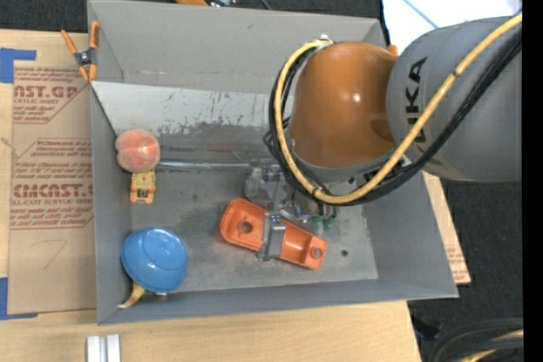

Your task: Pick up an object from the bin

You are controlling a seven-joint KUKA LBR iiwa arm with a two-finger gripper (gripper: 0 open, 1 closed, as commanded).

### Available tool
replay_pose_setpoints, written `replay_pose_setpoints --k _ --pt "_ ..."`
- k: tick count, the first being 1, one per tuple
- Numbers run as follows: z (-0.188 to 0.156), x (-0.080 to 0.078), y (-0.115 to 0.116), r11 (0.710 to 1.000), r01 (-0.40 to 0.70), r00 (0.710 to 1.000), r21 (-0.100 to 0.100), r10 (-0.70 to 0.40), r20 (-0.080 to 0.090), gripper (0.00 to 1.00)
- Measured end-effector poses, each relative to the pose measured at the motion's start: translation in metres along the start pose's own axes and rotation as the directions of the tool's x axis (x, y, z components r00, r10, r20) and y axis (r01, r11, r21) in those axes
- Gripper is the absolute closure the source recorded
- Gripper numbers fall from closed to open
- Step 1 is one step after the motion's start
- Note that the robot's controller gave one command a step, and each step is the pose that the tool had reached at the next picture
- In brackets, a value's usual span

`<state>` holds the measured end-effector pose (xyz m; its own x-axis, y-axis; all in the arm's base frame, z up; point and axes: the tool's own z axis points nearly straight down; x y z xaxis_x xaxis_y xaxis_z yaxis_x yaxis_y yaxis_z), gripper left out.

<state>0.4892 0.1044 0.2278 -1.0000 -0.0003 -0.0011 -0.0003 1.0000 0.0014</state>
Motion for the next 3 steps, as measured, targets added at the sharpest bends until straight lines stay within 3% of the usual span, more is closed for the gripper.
replay_pose_setpoints --k 1,2,3 --pt "0.0 0.0 0.0 1.0 0.0 1.0 0.0 0.0 0.0 0.0" --pt "0.075 0.007 -0.026 1.0 -0.011 1.0 0.001 0.011 -0.007 0.0" --pt "0.069 0.01 -0.024 1.0 -0.026 1.0 -0.004 0.026 0.01 1.0"
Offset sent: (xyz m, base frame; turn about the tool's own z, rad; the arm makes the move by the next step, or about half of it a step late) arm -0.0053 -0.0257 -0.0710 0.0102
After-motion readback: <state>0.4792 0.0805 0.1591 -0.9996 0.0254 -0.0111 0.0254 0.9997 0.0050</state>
